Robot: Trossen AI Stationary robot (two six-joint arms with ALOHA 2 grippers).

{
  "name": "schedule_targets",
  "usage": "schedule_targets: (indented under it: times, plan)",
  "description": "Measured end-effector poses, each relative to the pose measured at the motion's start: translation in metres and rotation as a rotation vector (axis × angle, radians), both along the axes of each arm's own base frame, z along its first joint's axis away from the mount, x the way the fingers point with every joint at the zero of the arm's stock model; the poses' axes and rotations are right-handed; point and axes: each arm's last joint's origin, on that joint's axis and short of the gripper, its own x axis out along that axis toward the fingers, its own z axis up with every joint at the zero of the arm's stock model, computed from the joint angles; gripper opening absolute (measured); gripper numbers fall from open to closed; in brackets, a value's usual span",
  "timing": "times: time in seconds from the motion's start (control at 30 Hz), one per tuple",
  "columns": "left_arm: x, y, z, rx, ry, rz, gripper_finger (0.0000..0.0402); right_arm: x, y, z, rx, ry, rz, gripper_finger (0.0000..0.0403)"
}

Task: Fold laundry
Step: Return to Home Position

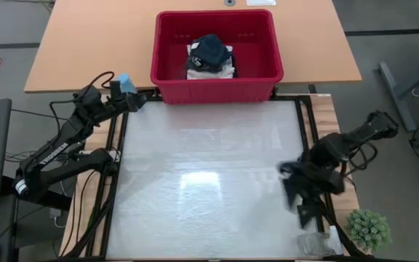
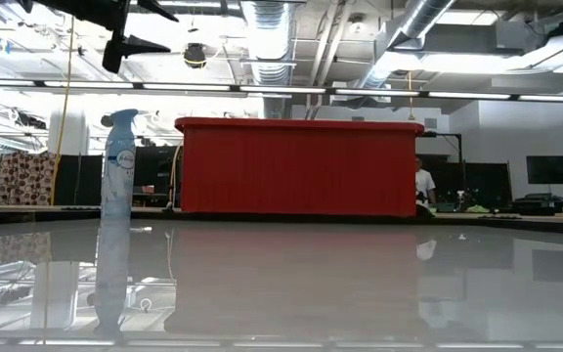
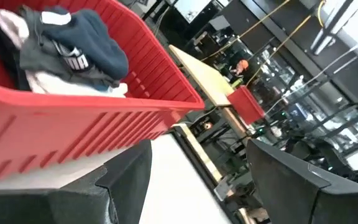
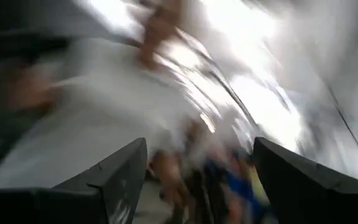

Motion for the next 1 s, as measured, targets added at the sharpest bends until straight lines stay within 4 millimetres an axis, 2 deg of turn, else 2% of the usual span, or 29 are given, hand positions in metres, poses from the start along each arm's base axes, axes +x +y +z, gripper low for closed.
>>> schedule_targets:
  times: [0.07,0.1,0.2,0.27,0.33,0.43,0.5,0.6,0.73,0.87,1.0]
  plan:
    - [-0.002,-0.002,0.0,0.039,0.03,-0.01,0.0251,0.002,-0.005,0.003,0.213,0.252,-0.114,0.0316]
    - [-0.002,-0.003,-0.001,0.074,0.062,-0.025,0.0251,0.002,-0.01,0.004,0.272,0.325,-0.149,0.0316]
    - [-0.003,-0.006,-0.003,0.163,0.136,-0.082,0.0251,-0.003,-0.031,0.004,0.235,0.403,-0.15,0.0316]
    - [-0.003,-0.007,-0.003,0.203,0.16,-0.123,0.0251,-0.018,-0.05,0.005,0.197,0.5,-0.107,0.0316]
    - [-0.004,-0.006,-0.002,0.229,0.152,-0.137,0.0251,-0.037,-0.069,0.01,0.257,0.574,-0.142,0.0316]
    - [-0.01,-0.008,0.003,0.251,0.114,-0.142,0.0251,-0.064,-0.094,0.012,0.406,0.657,-0.322,0.0316]
    - [-0.013,-0.01,0.007,0.278,0.087,-0.135,0.0251,-0.08,-0.102,0.009,0.427,0.624,-0.402,0.0316]
    - [-0.019,-0.013,0.009,0.354,0.106,-0.188,0.0251,-0.097,-0.106,-0.008,0.432,0.603,-0.441,0.0316]
    - [-0.026,-0.015,0.003,0.357,0.122,-0.257,0.0251,-0.117,-0.11,-0.044,0.467,0.588,-0.488,0.0316]
    - [-0.029,-0.013,-0.013,0.348,0.132,-0.318,0.0251,-0.13,-0.112,-0.068,0.555,0.55,-0.493,0.0316]
    - [-0.03,-0.011,-0.04,0.309,0.144,-0.398,0.0251,-0.135,-0.113,-0.09,0.58,0.554,-0.524,0.0316]
